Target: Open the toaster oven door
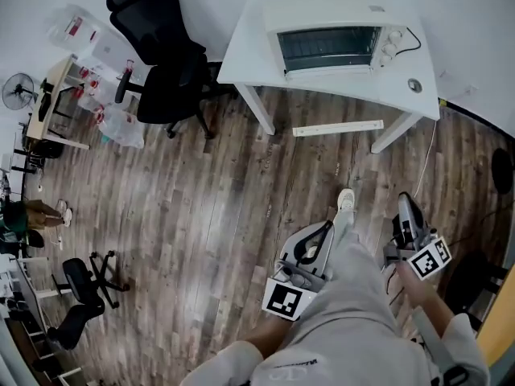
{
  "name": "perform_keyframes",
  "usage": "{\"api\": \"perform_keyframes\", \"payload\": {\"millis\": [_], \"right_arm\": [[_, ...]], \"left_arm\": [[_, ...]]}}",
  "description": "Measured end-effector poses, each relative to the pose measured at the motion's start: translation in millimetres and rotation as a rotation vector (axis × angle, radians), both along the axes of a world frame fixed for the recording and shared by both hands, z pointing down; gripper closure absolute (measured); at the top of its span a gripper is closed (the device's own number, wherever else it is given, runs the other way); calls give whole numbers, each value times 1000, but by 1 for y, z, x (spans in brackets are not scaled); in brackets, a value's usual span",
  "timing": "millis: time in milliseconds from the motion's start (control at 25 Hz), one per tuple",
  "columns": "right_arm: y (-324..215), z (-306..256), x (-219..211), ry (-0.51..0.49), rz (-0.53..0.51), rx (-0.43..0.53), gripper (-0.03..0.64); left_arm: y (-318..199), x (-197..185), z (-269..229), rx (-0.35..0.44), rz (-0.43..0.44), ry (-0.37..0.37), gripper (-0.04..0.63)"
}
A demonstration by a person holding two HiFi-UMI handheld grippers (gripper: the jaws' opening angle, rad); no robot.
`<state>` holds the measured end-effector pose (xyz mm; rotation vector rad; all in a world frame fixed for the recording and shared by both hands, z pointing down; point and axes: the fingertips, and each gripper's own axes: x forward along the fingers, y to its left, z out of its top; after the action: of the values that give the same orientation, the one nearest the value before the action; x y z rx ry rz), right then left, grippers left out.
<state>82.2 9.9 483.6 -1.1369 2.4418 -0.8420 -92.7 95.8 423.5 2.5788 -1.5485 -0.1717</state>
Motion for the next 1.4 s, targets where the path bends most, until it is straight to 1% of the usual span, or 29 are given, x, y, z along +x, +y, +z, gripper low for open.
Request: {"api": "perform_keyframes", "payload": {"millis": [80, 240, 360, 480, 640, 720, 800, 880, 1000, 1080, 1280, 1400], "right_arm": [[17, -18, 6, 49, 32, 25, 600], [43, -35, 24, 126, 95, 41, 600], [59, -38, 41, 153, 122, 37, 601], [68, -44, 55, 155, 147, 45, 600], [81, -56, 67, 175, 131, 73, 600], [87, -64, 75, 174, 128, 93, 600], [92, -74, 83, 172, 119, 137, 600], [103, -87, 92, 209, 109, 193, 600], [129, -102, 107, 296, 83, 269, 600], [141, -104, 117, 304, 51, 269, 600], [170, -86, 157, 357, 0, 197, 600], [189, -81, 172, 369, -41, 195, 600]], "left_arm": [[17, -3, -12, -6, -7, 6, 588], [31, -3, -32, 28, -11, 21, 588], [37, 7, -36, 33, 14, 34, 588], [37, 16, -32, 30, 22, 30, 588], [43, 32, -37, 45, 11, 41, 588], [50, 43, -38, 46, 13, 28, 588], [54, 55, -40, 55, 8, 14, 588], [62, 70, -45, 77, -10, 11, 588], [85, 96, -51, 81, -38, -9, 588], [98, 112, -59, 93, -58, -24, 588], [132, 160, -76, 120, -77, -51, 588], [153, 180, -76, 110, -91, -62, 588]]}}
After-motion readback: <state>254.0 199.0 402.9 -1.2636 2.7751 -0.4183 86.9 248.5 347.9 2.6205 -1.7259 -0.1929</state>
